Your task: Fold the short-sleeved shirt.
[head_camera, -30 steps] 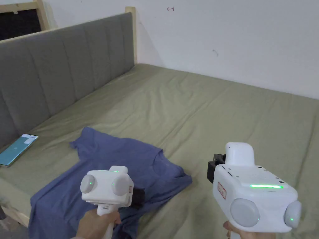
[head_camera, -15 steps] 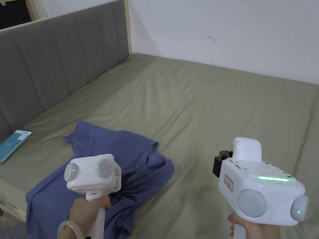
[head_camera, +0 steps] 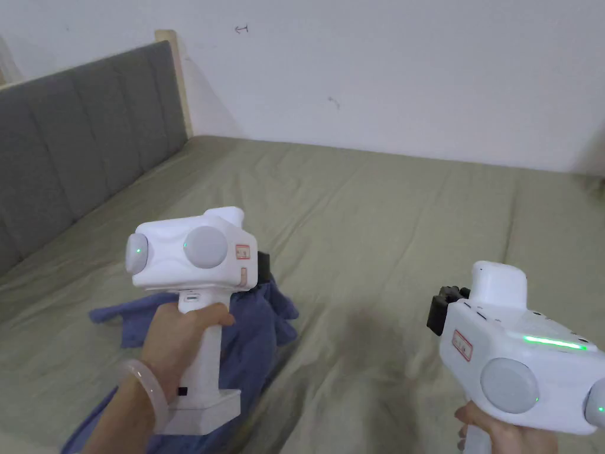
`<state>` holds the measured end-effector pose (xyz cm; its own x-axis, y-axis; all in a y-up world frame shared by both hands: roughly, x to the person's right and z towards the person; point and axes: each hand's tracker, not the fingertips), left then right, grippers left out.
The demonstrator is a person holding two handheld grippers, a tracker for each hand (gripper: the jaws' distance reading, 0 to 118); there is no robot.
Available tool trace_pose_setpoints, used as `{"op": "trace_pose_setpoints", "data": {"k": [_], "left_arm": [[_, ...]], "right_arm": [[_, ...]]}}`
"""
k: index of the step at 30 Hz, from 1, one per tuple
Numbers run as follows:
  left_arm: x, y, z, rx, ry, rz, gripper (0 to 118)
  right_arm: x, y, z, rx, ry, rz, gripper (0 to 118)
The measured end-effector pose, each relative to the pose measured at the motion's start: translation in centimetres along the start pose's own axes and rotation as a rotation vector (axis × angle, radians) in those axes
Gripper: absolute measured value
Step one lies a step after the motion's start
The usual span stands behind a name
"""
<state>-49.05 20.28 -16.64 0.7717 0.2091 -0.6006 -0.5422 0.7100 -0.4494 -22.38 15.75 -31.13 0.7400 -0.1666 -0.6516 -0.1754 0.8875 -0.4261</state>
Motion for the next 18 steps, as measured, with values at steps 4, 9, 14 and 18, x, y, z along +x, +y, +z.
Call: {"op": "trace_pose_setpoints", "data": {"k": [4,9,14,18], "left_arm": [[9.2,2.6,1.4,0.058,-0.211,-0.1,3],[20.3,2.5,2.3,0.092,-0.458,-0.239,3],[27.8,-3.4,-1.7,-0.049,-0.545,-0.348,3],[30.4,-12.3,-7.9,-0.264,-0.492,-0.432,3]], "right_arm": [[4.9,1.7,2.9,0.065,-0.091,-0.075,0],[12.0,3.2,7.5,0.151,-0.266,-0.122,0],[18.6,3.1,11.5,0.184,-0.414,-0.191,0],[21.5,1.8,12.8,0.159,-0.537,-0.181,0]]}}
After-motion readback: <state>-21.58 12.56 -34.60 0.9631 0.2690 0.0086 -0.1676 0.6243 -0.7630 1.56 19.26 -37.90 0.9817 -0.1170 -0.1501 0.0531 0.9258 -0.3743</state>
